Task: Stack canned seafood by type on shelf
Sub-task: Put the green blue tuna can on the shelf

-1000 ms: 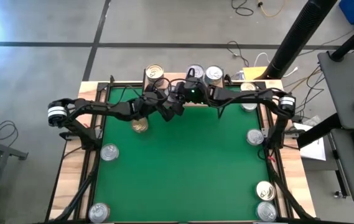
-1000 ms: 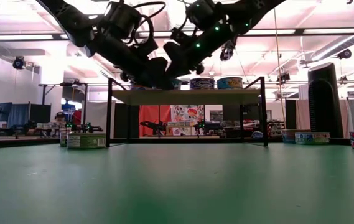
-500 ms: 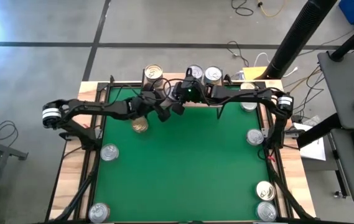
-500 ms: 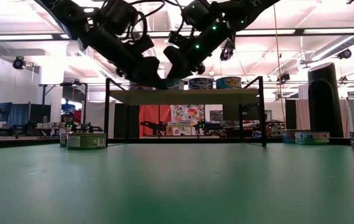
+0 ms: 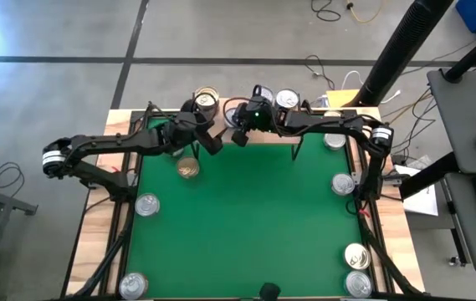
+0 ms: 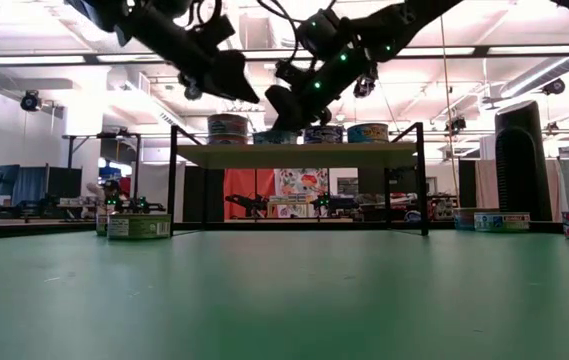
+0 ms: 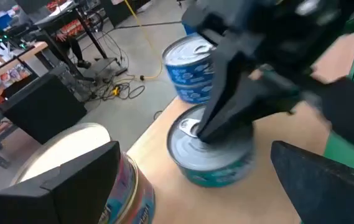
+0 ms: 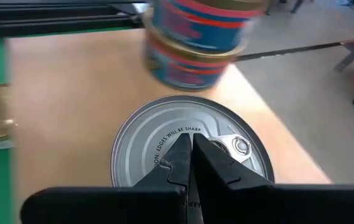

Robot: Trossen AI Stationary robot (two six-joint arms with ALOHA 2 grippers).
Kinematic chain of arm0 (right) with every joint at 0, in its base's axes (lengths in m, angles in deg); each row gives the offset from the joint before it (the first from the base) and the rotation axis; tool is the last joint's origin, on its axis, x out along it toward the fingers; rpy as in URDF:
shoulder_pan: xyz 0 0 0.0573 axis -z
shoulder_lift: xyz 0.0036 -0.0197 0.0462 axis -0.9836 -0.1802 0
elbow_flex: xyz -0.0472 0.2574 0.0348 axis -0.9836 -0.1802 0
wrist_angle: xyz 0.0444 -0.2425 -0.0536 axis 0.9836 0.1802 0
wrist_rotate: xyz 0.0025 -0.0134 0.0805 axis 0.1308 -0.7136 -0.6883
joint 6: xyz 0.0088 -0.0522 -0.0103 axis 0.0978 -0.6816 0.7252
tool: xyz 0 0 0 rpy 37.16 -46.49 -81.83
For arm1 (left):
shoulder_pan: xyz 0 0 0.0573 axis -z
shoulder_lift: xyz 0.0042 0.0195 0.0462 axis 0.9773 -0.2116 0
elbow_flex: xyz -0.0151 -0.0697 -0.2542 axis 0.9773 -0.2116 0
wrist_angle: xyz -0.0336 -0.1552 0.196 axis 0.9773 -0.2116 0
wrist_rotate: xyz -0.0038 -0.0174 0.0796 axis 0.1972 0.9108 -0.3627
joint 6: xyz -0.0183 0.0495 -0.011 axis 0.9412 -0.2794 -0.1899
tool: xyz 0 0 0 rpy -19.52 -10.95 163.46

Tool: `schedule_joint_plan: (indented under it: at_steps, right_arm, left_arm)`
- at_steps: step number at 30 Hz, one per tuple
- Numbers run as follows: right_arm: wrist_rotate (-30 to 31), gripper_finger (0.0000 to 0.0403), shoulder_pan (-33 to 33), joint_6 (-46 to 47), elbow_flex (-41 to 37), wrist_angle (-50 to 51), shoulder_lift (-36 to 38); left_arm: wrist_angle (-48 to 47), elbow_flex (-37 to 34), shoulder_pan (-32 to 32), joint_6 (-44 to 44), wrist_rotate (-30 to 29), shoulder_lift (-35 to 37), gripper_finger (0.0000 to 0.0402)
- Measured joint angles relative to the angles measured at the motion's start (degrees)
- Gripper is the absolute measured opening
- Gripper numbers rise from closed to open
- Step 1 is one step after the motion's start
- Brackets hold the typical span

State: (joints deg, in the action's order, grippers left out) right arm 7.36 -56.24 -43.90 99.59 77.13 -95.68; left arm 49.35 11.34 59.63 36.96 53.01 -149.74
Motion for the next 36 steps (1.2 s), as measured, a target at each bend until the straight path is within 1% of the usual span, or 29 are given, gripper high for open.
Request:
schedule_joint_plan:
  at_steps: [3, 8, 12, 16, 18, 23, 24, 28, 31, 34, 36]
  right_arm:
    - [0.02, 0.0012, 1.73, -0.68, 0.00, -0.38, -0.02]
    - [-0.07, 0.0012, 2.62, -2.13, 0.55, 0.72, 1.44]
    - [-1.93, 0.0012, 1.11, -3.53, 2.10, 0.42, 4.34]
    - [-1.82, 0.0012, -0.72, -5.72, 3.31, 0.82, 8.15]
    - [-0.53, 0.0012, -1.11, -7.39, 3.70, 2.45, 9.84]
    - [10.08, 0.0012, 0.14, -10.71, 3.89, 6.09, 13.31]
    - [11.12, 0.0012, 0.83, -10.91, 3.91, 6.88, 13.44]
    - [10.43, 0.0012, 3.61, -11.39, 3.62, 9.05, 12.47]
    - [10.03, 0.0012, 5.53, -11.28, 3.63, 9.39, 11.79]
    - [9.97, 0.0012, 7.25, -10.81, 3.63, 12.46, 11.61]
    - [8.66, 0.0012, 8.28, -9.94, 3.63, 15.12, 11.61]
  left_arm:
    - [-2.39, 1.99, 0.00, -0.35, 0.25, -0.75, 0.0400]
    - [-2.01, 3.38, -0.38, -2.59, 0.30, -3.04, 0.0400]
    - [-2.01, 4.29, -1.25, -2.70, 0.32, -5.02, 0.0400]
    - [-1.95, 5.95, -2.04, -2.70, 0.30, -6.87, 0.0400]
    - [-1.96, 7.19, -2.32, -2.69, 0.30, -7.91, 0.0400]
    - [-2.13, 11.69, -2.51, -2.70, 0.33, -12.15, 0.0400]
    - [-2.37, 12.80, -2.55, -2.70, 0.34, -13.19, 0.0400]
    - [-5.03, 17.93, -3.59, -4.97, 1.01, -17.47, 0.0400]
    - [-10.45, 22.21, -5.77, -5.64, 4.48, -19.88, 0.0400]
    - [-15.18, 26.18, -8.44, -4.11, 11.12, -20.79, 0.0400]
    - [-16.99, 28.21, -10.11, -2.84, 15.57, -21.04, 0.0400]
